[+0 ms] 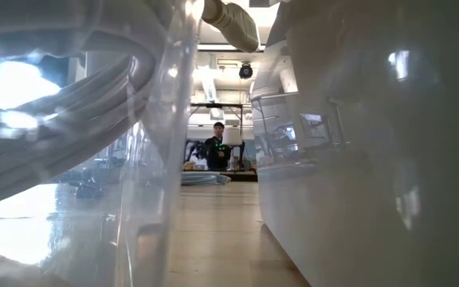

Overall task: Pick & Place USB Port
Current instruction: Put the brown HDMI cable into the transparent bin

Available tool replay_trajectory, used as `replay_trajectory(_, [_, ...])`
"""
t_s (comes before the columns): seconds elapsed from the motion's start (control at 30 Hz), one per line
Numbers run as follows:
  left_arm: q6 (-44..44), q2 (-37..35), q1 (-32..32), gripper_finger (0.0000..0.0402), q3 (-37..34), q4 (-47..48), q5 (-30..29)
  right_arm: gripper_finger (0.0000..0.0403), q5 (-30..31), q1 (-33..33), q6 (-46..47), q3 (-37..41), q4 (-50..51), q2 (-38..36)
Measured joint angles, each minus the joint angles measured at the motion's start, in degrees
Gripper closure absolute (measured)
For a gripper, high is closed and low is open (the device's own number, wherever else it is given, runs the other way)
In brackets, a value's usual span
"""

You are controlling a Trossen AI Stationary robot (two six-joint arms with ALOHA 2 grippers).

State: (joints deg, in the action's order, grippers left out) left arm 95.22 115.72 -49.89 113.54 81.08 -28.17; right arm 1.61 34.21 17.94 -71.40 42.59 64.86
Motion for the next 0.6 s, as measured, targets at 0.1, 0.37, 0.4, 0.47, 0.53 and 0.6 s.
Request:
replay_trajectory(0.1, [-0.46, 1.19, 0.02, 0.0394, 0.02, 0.11, 0.45, 0.0281, 0.42, 0.88, 0.43, 0.00, -0.02, 0.00])
replay_trajectory(0.37, [-1.89, 3.26, 0.70, 0.0392, 0.00, 0.25, -0.76, 0.0281, 2.97, 2.99, 2.57, 0.00, -0.74, 0.00])
replay_trajectory(0.4, [-2.46, 3.26, 0.88, 0.0393, 0.00, -0.08, -1.32, 0.0281, 2.97, 3.04, 2.77, 0.00, -0.76, 0.00])
replay_trajectory(0.47, [-3.40, 3.26, 1.42, 0.0394, 0.01, -1.07, -3.32, 0.0281, 2.97, 3.03, 2.84, 0.00, -0.81, 0.00])
replay_trajectory(0.53, [-4.47, 3.26, 2.03, 0.0394, 0.01, -1.80, -3.96, 0.0281, 3.00, 3.02, 2.87, 0.00, -0.83, 0.00])
replay_trajectory(0.6, [-5.35, 3.19, 2.77, 0.0394, 0.02, -2.34, -3.92, 0.0281, 3.28, 3.02, 3.08, 0.00, -0.84, 0.00])
